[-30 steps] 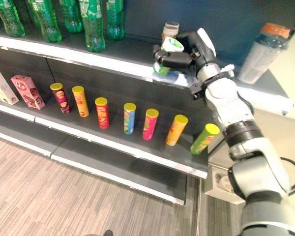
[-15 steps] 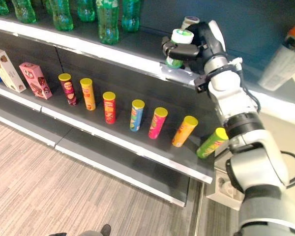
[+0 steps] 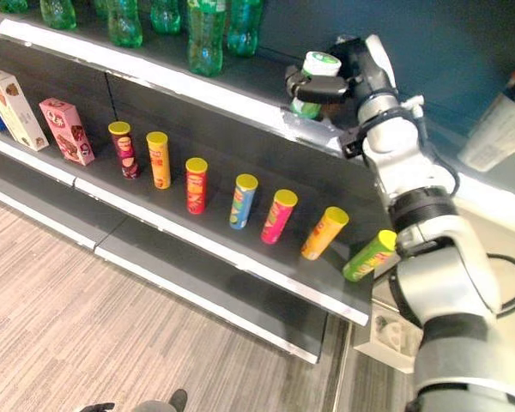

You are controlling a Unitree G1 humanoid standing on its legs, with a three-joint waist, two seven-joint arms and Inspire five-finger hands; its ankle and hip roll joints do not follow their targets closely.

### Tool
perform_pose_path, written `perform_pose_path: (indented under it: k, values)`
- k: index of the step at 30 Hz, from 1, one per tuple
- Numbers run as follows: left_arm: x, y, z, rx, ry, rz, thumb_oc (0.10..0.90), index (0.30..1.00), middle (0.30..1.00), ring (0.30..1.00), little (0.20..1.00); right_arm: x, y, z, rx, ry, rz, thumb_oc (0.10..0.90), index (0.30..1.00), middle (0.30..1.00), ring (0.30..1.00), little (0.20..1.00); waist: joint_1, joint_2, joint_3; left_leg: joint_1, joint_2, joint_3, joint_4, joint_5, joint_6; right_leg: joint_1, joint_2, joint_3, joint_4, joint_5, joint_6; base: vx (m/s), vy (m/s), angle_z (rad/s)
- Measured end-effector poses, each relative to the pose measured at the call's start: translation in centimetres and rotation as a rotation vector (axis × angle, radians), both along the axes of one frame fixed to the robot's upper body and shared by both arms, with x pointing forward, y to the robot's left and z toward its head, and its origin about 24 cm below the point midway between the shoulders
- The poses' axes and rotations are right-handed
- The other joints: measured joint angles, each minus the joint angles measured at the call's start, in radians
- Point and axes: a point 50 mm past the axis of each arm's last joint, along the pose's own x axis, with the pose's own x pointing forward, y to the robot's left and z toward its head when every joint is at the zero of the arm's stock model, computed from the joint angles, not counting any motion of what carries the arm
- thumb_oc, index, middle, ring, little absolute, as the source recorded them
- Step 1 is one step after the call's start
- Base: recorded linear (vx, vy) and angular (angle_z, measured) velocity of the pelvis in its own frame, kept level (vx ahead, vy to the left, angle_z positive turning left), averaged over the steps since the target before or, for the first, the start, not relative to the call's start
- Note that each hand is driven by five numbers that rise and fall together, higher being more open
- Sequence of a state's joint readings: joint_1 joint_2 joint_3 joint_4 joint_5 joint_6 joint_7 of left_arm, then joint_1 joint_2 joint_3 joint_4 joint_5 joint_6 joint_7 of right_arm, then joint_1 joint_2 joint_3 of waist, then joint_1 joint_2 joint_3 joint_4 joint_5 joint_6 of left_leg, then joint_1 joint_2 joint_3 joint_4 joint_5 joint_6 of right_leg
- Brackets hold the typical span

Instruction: Put the goods on the table back onto the shelves and tidy them up.

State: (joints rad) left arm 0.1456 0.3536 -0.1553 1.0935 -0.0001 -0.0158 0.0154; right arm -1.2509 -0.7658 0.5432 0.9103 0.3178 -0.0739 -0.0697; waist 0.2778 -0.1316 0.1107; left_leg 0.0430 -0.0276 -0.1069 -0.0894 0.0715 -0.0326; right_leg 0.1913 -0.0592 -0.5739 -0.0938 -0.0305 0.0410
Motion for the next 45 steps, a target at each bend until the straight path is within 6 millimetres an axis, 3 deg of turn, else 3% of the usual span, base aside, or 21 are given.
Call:
perform_pose_path:
  k: [6, 24, 25, 26, 45]
  values:
    - [0.0, 0.2, 0.1, 0.005, 0.0, -0.001, 0.8, 0.9, 0.9, 0.9, 0.9, 0.1, -2.0, -0.8, 0.028, 0.036, -0.103, 0.4, 0.3, 0.3, 0.3, 0.3, 0.012, 0.0, 0.0, -0.002, -0.003, -0.005, 0.0, 0.001, 0.001, 0.0, -0.002, -0.001, 0.0, 0.0, 0.0, 0.0, 0.003, 0.01]
    - [0.1, 0.2, 0.1, 0.006, -0.005, -0.002, 0.8, 0.9, 0.9, 0.9, 0.9, 0.4, -1.3, -1.2, 0.028, 0.054, -0.096, 0.4, 0.3, 0.3, 0.3, 0.3, 0.009, 0.002, -0.006, -0.01, -0.003, -0.007, 0.015, 0.001, 0.001, -0.001, -0.001, 0.0, 0.0, 0.0, 0.0, 0.0, 0.0, 0.0]
    - [0.2, 0.2, 0.1, 0.006, -0.006, -0.003, 0.8, 0.9, 0.9, 0.9, 0.9, 0.4, -1.3, -1.2, 0.029, 0.054, -0.094, 0.566, 0.549, 0.549, 0.549, 0.549, 0.009, 0.003, -0.007, -0.01, -0.003, -0.007, 0.015, 0.001, 0.001, -0.001, -0.001, 0.0, 0.0, 0.0, 0.0, 0.0, 0.0, 0.0]
    - [0.3, 0.2, 0.1, 0.006, -0.008, -0.004, 0.8, 0.9, 0.9, 0.9, 0.9, 0.5, -1.1, -1.3, 0.03, 0.055, -0.091, 0.8, 0.9, 0.9, 0.9, 0.9, 0.009, 0.002, -0.007, -0.01, -0.003, -0.007, 0.015, 0.001, 0.001, 0.0, -0.001, 0.0, 0.0, 0.0, 0.0, 0.0, 0.0, 0.0]
    - [0.4, 0.2, 0.1, 0.001, -0.015, 0.01, 0.8, 0.9, 0.9, 0.9, 0.9, 0.6, -0.9, -1.4, 0.031, 0.067, -0.089, 0.8, 0.9, 0.9, 0.9, 0.9, 0.0, 0.002, -0.007, -0.005, -0.003, -0.005, 0.016, 0.001, 0.001, 0.003, -0.001, 0.002, 0.0, 0.0, 0.0, 0.0, 0.0, 0.0]
